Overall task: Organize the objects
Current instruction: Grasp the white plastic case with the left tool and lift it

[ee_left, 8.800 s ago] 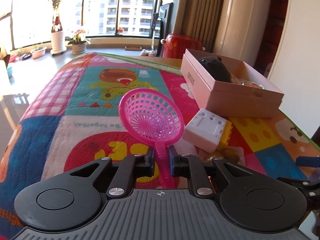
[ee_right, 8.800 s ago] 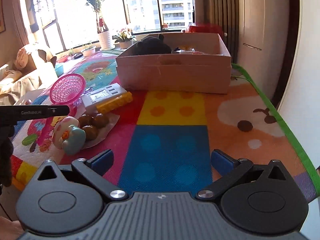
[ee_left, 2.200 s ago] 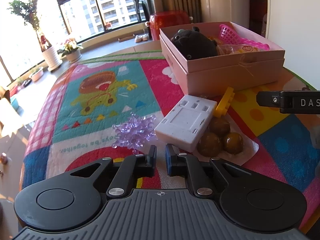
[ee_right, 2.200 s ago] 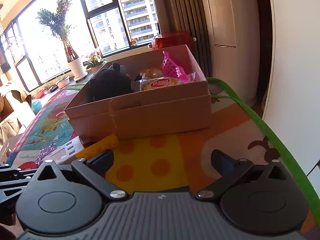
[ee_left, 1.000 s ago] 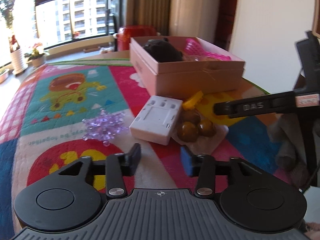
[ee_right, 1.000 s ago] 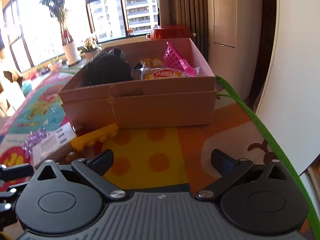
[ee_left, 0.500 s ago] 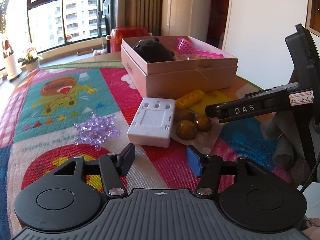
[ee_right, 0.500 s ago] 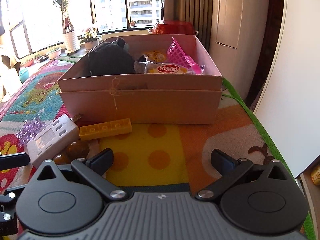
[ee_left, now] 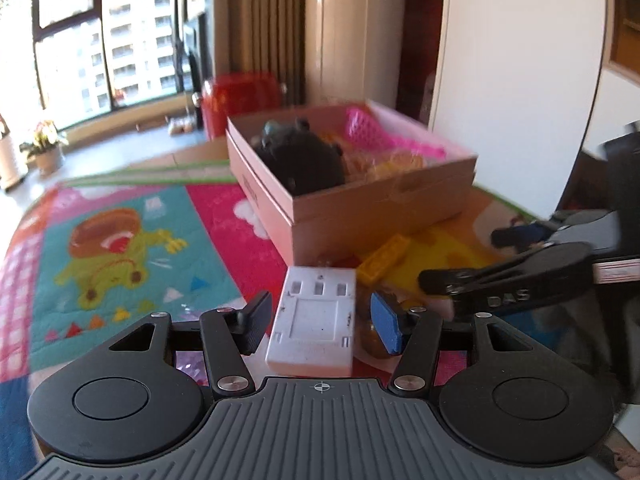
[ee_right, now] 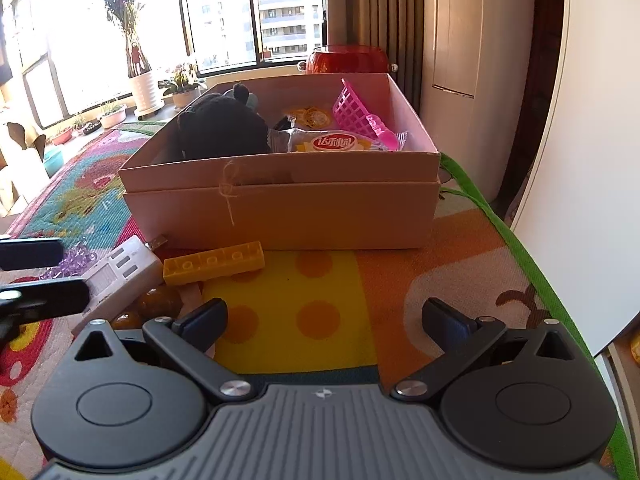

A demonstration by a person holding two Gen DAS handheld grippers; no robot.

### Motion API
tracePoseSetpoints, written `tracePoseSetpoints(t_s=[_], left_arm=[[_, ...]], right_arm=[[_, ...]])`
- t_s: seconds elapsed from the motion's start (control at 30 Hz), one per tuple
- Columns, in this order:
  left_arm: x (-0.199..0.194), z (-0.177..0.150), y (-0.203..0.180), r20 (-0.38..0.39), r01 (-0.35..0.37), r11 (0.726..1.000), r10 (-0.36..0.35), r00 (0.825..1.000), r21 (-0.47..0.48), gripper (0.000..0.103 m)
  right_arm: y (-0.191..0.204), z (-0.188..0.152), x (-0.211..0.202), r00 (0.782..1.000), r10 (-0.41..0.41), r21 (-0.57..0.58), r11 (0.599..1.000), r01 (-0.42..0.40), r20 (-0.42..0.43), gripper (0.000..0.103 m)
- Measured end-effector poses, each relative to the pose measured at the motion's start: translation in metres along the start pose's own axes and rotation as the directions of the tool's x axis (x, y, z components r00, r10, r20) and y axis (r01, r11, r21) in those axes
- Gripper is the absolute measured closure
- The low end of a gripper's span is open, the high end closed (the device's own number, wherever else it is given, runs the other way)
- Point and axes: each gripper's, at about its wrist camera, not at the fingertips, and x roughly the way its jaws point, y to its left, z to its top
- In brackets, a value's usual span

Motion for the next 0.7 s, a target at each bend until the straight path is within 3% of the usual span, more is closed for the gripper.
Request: tracePoseSetpoints(t_s=[0.13,0.33,0.57,0.7], left_arm=[[0.018,0.0,0.001,-0.024,0.004,1.0,-0.005,1.0,-0.011,0.044],[0.022,-0.007,0.018,-0.027,0.031,0.993,-0.034,0.999,-0.111,0.044],[0.018,-0.012,0.008,-0.005,-0.008,0.999,0.008,1.0,-0.045,0.05],[0.006,-0.022,0.009,0.014,-0.031,0.998,0.031,0.999,-0.057,0.05]], right_arm=[[0.001,0.0,0.001,1.0,-0.007,-0.008,1.0,0.007,-0.003,0.0],[0.003,0.0,0.001,1.0,-0.016,-0.017,1.0,0.016,-0.006,0.0],[0.004,0.0,0.002,1.0,-0.022,-0.023,0.999,0.022,-0.007,0.0],[0.004,0.0,0.002,1.0,-0.023,-0.024,0.999,0.023,-0.008,0.0]])
